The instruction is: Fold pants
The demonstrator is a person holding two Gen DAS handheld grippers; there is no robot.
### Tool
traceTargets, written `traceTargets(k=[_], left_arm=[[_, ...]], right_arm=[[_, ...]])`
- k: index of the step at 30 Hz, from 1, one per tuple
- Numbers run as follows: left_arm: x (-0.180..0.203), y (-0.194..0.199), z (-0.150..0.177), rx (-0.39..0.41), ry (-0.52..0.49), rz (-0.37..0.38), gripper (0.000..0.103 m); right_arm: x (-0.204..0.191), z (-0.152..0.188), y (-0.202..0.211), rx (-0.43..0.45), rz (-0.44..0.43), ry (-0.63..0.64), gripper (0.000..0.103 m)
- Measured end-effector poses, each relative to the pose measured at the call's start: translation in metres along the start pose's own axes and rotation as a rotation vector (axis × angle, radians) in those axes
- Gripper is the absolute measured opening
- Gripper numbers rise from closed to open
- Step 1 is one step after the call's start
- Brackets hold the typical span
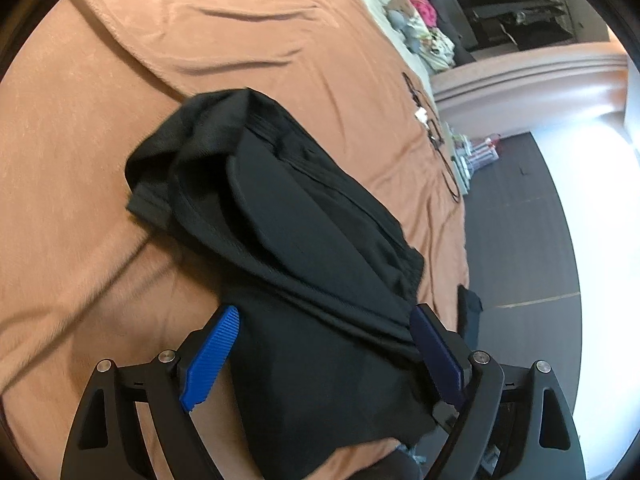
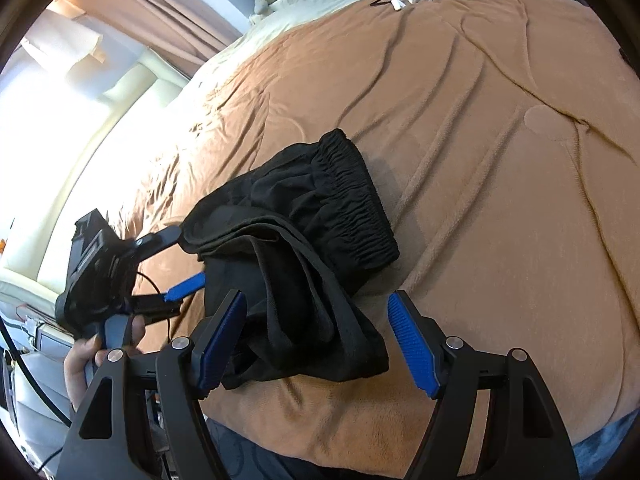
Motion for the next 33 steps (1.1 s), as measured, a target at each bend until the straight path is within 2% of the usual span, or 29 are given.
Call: traceTargets(k=[7,9,10,11,12,14,17,20,27,29,33], left_arm=[[-0.008,-0.01,-0.031,0.056,0.024,-0.049,0.088],[-0.009,-0.011,-0.04,0.073,0.035,-0.072,0.087],[-0.009,-0.012,-0.044,0.079,0.036,-0.077,0.083],[-0.007,-0.013,-0.047,0.085,0.032,-0.085,0.073],[-0.007,-0.012,-0.049,0.089,0.027,-0.102,0.067],[-0.007,-0.013,-0.052,0.096,0.026,-0.124,0.045],[-0.01,-0.007,-0.056,0.105,0.029,-0.142,0.024],[-0.01,0.003,-0.061,0.117,0.034,-0.131,0.015],[0.009,0.02,-0.069,0.144,-0.004,-0.12,0.011],[0.015,0.024,-0.071,0.16,-0.028,-0.136,0.011],[0.031,0.025,-0.074,0.151,-0.055,-0.131,0.011]], right_arm=[[-0.003,-0.002,-0.004,-0.032,0.023,0.036,0.072],[-0.002,-0.002,-0.004,-0.04,0.032,0.039,0.065],[-0.001,-0.001,-0.004,-0.044,0.033,0.037,0.062],[0.0,0.0,-0.004,-0.049,0.037,0.034,0.057],[0.001,0.001,-0.004,-0.054,0.039,0.034,0.048],[0.0,0.003,-0.004,-0.064,0.037,0.039,0.036],[-0.003,0.004,-0.001,-0.064,0.041,0.056,0.019],[-0.008,0.005,0.003,-0.062,0.04,0.08,0.01],[-0.019,0.01,0.013,-0.048,0.015,0.115,0.008],[-0.023,0.012,0.015,-0.047,0.004,0.123,0.008],[-0.027,0.016,0.017,-0.042,-0.012,0.125,0.007]])
Point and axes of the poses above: each gripper's, at about its wrist camera, not at the fingertips, and y roughly against the way its jaws point, x to its right, z to its underside, the point moved 9 cm from there along -y, roughly the way its jaws point, and after that the axes turned 11 degrees about y, right-handed, at the moved point
